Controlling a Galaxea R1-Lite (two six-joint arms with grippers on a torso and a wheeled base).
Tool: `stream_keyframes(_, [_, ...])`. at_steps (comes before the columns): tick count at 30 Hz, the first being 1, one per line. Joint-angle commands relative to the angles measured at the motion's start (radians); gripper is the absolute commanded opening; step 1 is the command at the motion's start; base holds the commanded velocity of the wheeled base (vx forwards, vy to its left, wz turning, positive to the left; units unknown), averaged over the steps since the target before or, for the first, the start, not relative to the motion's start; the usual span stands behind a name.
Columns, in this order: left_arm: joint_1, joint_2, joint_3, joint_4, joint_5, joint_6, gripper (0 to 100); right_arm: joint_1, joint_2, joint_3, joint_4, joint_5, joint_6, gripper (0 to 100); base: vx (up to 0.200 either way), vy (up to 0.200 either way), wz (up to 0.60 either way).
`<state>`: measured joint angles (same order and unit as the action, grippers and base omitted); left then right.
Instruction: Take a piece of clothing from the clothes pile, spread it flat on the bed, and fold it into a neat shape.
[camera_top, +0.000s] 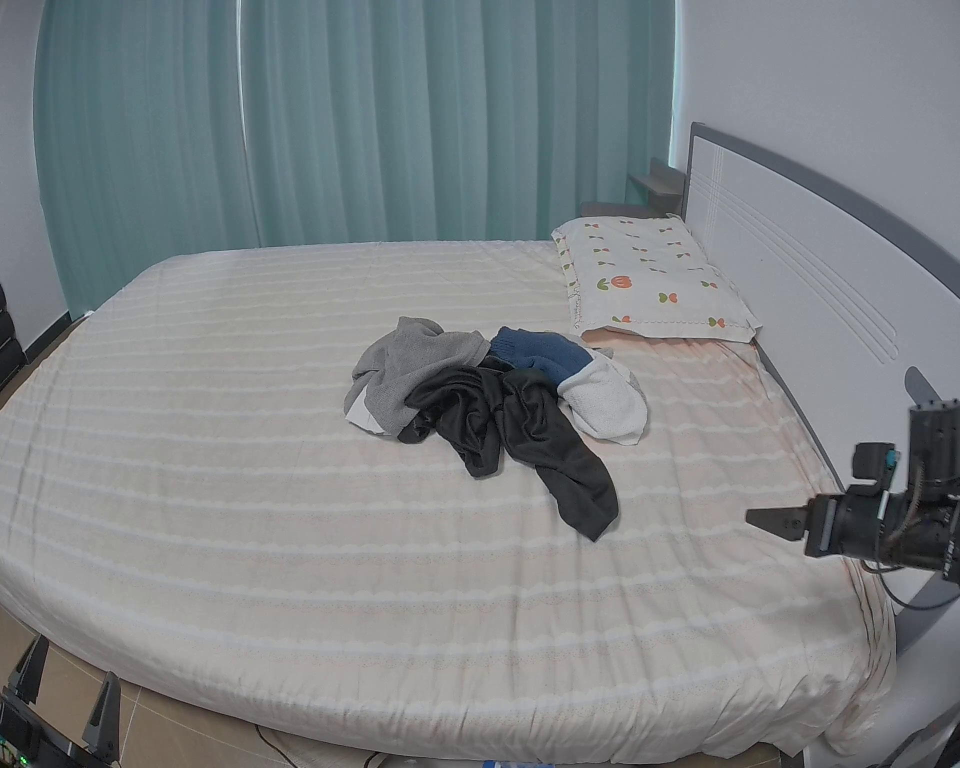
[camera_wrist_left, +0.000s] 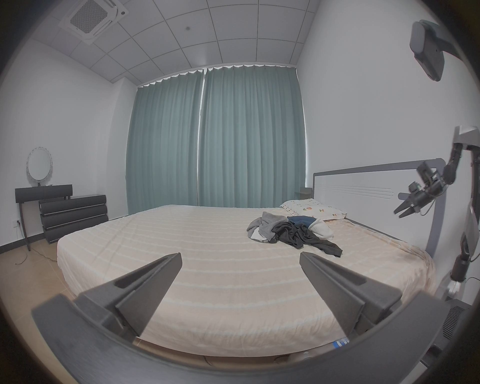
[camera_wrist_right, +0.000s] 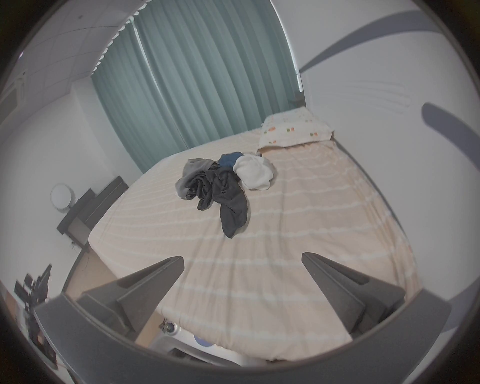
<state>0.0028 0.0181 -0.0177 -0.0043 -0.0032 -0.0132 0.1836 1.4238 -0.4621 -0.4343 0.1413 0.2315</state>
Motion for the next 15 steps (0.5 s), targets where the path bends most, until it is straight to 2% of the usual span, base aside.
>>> stream_keyframes(1, [0.0,-0.018,0.016,0.0,0.0,-0.001,100,0.097,0.607,-0.368,-0.107,-0.091,0.189,100,0.0,0.0,0.0])
stream_keyframes(11, [0.0,-0.018,0.016,0.0,0.0,-0.001,100,0.122,0.915,-0.685,-0.09,-0.186,0.324,100,0.0,0.0,0.0])
stream_keyframes(15, [0.0,-0.018,0.016,0.0,0.0,-0.001,100,0.129,0.98,-0.751,-0.09,-0.198,0.335,100,0.0,0.0,0.0])
